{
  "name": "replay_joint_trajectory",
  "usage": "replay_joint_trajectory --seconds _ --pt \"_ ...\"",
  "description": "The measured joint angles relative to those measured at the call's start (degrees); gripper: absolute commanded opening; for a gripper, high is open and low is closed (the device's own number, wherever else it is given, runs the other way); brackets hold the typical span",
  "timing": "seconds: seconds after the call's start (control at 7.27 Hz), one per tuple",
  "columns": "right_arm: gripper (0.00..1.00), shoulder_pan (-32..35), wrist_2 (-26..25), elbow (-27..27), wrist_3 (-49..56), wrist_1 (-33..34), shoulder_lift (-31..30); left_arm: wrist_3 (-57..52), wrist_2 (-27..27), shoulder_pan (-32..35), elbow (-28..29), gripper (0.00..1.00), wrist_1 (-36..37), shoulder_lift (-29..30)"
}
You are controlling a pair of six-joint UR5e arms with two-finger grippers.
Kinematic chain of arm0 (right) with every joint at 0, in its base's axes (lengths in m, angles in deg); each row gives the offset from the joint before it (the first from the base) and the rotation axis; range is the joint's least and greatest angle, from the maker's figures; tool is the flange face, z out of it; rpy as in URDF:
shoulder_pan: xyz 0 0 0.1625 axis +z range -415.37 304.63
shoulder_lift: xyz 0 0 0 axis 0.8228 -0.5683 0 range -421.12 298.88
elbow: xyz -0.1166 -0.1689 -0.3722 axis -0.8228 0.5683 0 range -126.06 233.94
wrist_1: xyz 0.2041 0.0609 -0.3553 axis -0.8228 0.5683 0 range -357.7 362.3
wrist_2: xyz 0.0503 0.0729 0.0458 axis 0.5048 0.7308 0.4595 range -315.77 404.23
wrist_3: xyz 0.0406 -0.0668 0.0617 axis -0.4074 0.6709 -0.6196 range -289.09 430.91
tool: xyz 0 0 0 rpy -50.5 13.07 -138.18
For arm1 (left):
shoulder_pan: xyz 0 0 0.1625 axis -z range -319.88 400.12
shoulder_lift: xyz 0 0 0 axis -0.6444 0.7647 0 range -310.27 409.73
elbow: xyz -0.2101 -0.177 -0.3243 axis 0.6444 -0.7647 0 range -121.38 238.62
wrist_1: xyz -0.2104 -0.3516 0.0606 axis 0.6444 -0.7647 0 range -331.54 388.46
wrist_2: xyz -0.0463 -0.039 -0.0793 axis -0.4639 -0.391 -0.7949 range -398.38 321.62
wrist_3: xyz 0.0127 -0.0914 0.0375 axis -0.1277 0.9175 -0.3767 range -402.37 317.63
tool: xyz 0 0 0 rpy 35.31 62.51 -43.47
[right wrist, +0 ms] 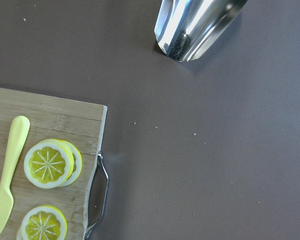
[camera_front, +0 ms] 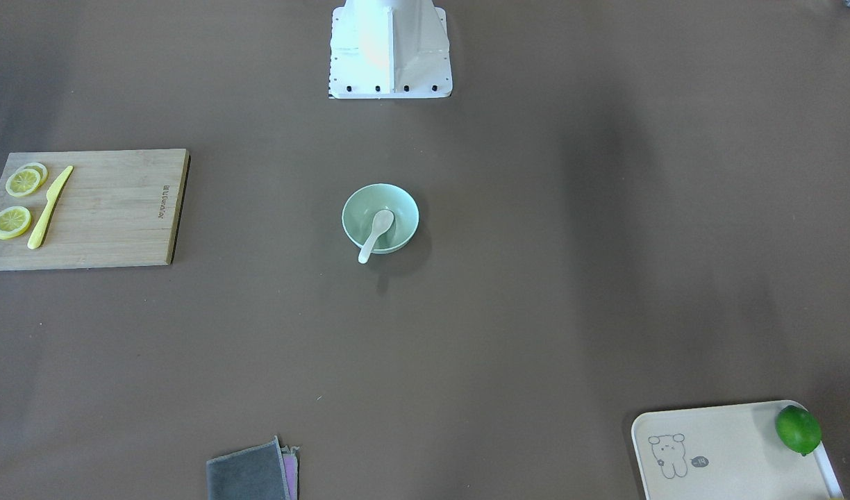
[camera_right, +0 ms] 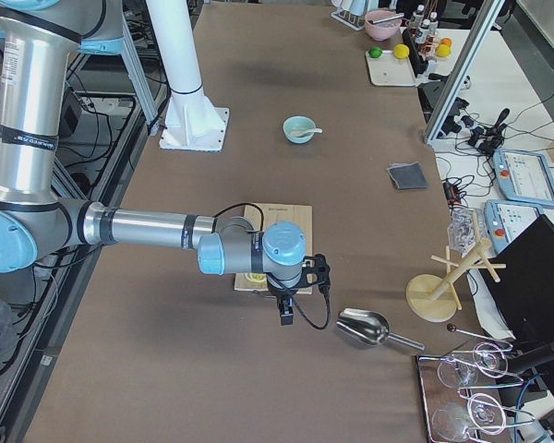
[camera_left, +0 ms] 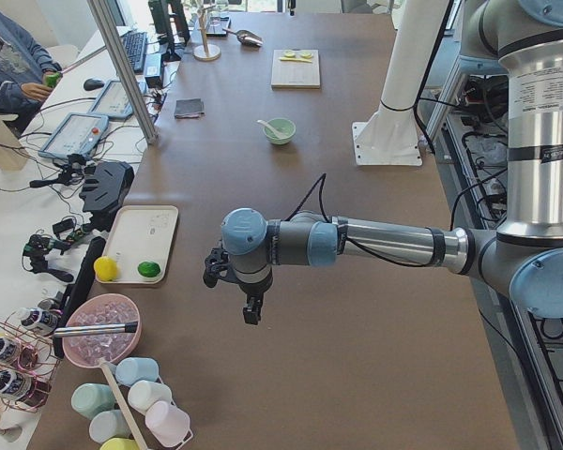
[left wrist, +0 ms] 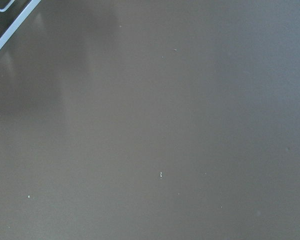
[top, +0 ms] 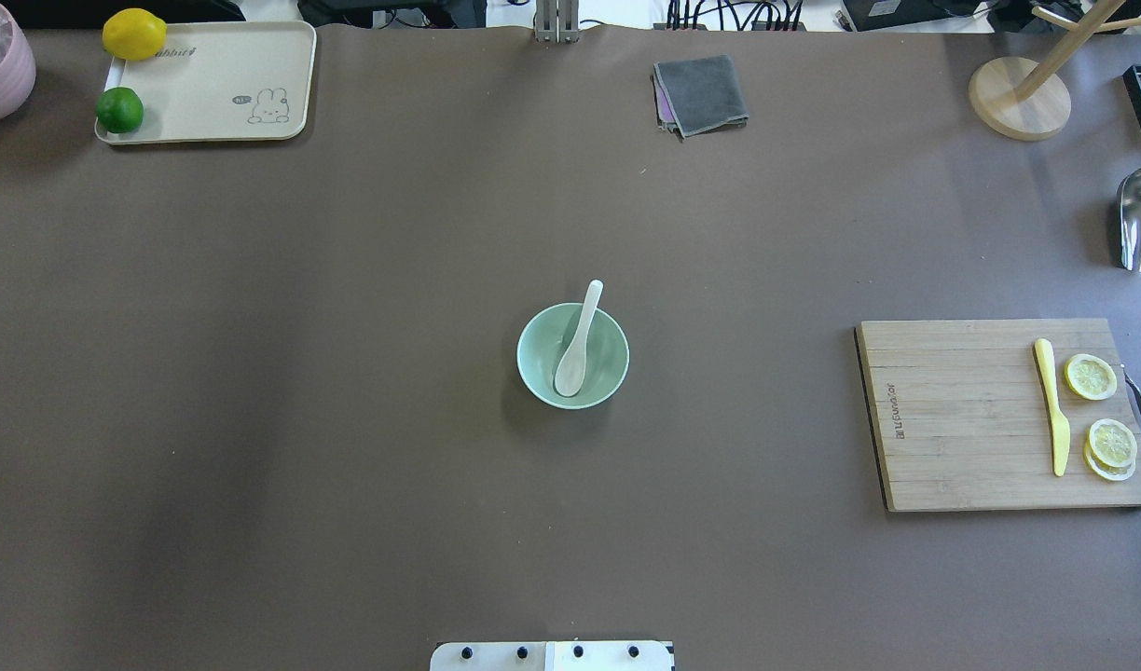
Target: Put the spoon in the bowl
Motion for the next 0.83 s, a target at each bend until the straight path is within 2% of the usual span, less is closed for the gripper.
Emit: replay_joint_trajectory --seconds 0.83 --pt "1.0 0.15 -2.22 -0.22 0.0 0.5 -0.07 0.34 1.21 -0.01 0.24 0.98 -1.56 -0.2"
